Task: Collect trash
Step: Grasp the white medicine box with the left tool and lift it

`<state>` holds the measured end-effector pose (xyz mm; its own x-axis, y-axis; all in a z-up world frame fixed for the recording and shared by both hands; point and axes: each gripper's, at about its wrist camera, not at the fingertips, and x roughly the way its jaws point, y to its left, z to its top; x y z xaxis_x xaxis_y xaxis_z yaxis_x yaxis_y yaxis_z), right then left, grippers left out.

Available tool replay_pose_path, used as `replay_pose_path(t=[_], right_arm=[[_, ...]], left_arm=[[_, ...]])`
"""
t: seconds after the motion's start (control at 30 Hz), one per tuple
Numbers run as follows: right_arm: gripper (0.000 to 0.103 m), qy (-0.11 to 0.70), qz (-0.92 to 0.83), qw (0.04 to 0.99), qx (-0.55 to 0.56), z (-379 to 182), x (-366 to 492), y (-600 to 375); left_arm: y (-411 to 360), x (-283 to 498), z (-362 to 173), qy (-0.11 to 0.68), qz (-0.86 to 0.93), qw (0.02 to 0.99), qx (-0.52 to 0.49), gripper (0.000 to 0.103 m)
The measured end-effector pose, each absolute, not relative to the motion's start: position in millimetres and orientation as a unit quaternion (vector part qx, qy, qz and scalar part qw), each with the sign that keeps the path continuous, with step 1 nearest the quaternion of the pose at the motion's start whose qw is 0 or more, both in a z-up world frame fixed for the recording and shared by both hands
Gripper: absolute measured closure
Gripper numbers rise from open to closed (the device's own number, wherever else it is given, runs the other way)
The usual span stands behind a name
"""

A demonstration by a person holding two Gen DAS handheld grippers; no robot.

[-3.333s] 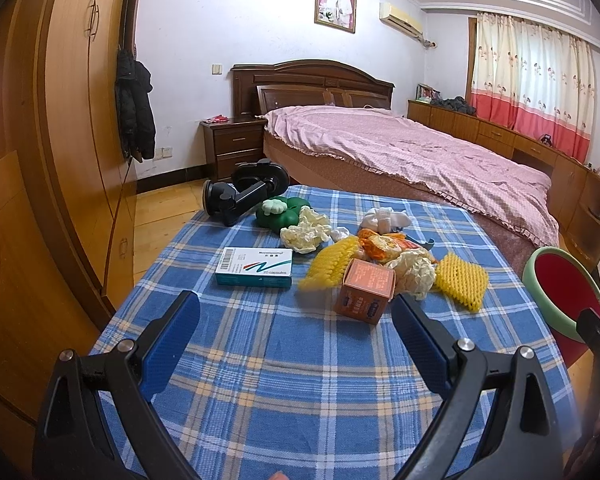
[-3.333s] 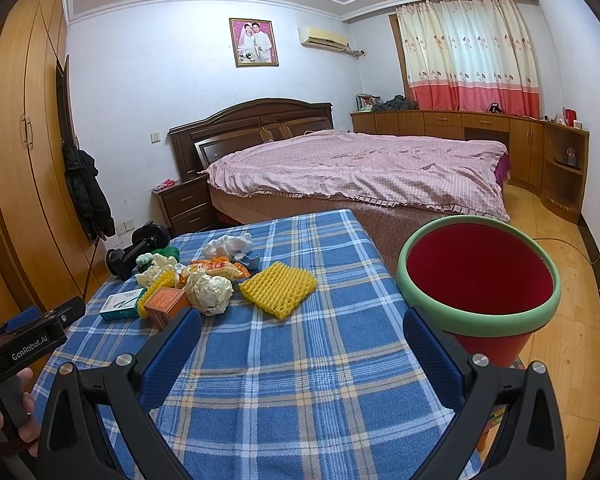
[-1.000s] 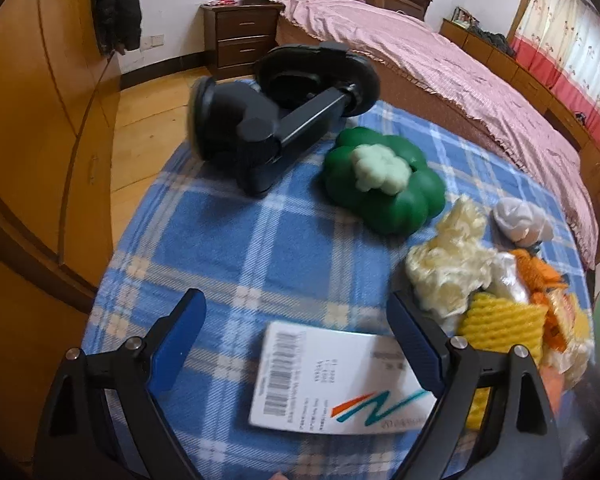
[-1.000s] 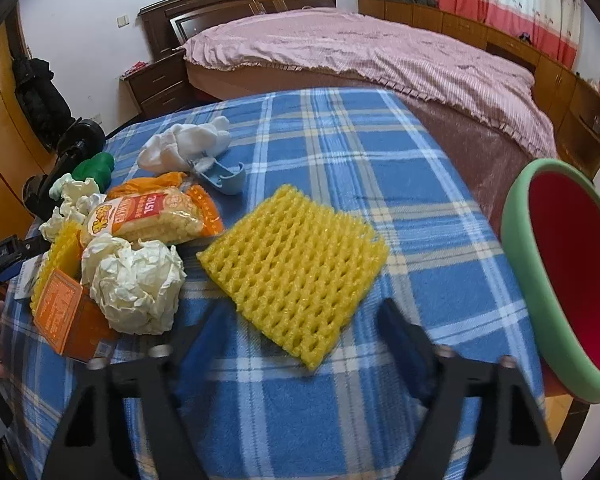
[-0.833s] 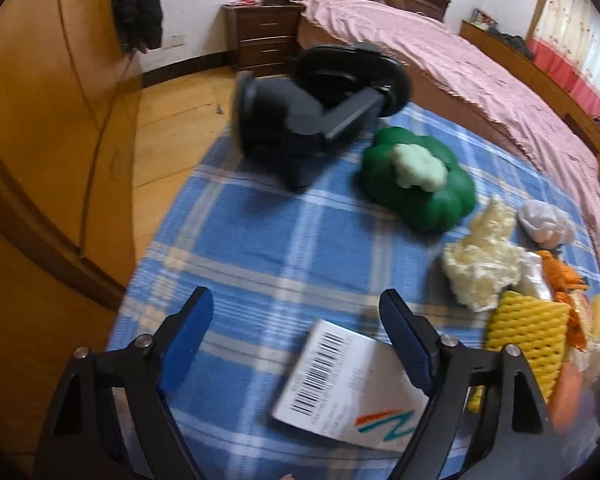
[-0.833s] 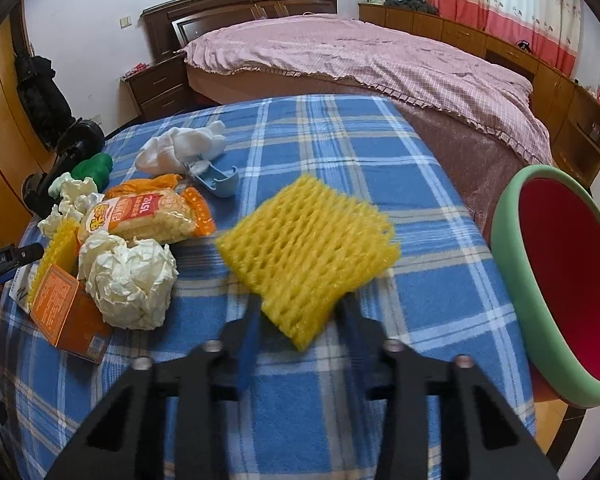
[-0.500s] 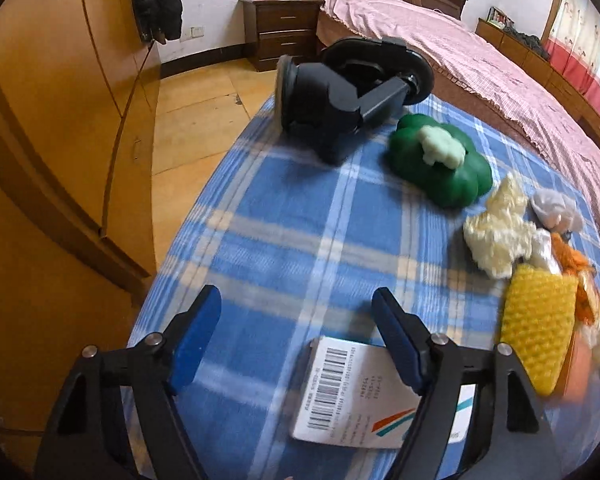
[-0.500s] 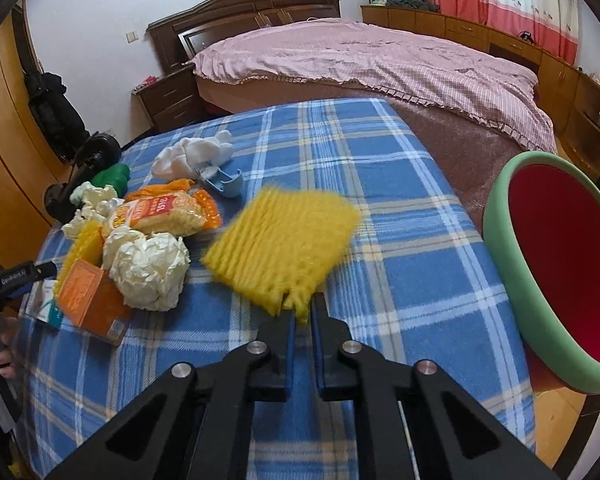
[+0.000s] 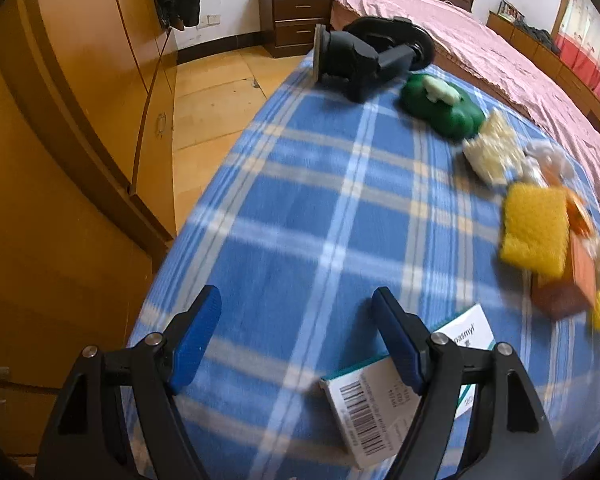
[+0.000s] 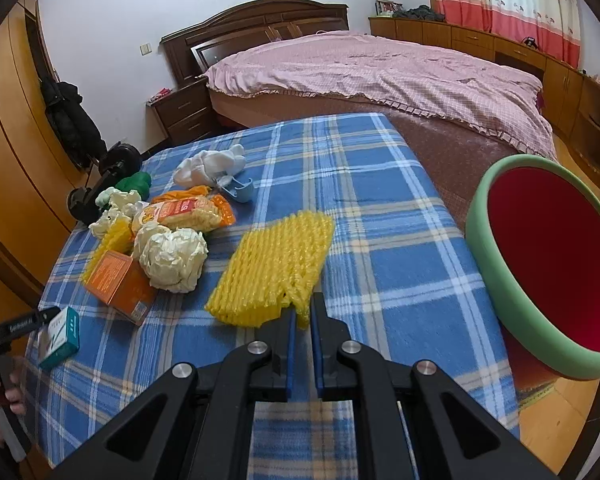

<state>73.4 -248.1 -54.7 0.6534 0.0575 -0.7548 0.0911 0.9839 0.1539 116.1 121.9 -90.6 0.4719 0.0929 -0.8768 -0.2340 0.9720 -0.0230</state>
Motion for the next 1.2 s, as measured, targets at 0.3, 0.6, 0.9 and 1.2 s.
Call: replay_pose_path(t=[0.3,0.6,0.9,1.2], right_arm=[[0.095,0.406,0.002,0.91,0.087,-47,44,-253],[0.095,0.389,-0.006,0.916,0.1,-37,19,-261],[0.095,0.373,-0.01,0.922,0.103,-27,4,-260],[0.095,0.369,-0.008,0.924,0.102,-25,-4,-255]], left_arm=[[111,79,-86,0.505,0.056,0.858,-0.081,0.024],[82,56,-71,0.491,-0.038,0.867,-0.072,0.023],[55,32,-62,0.494,-0.127,0.86,-0.008,0.02],[29,34,-84,0.501,-0.14,0.85,0.083,0.019]])
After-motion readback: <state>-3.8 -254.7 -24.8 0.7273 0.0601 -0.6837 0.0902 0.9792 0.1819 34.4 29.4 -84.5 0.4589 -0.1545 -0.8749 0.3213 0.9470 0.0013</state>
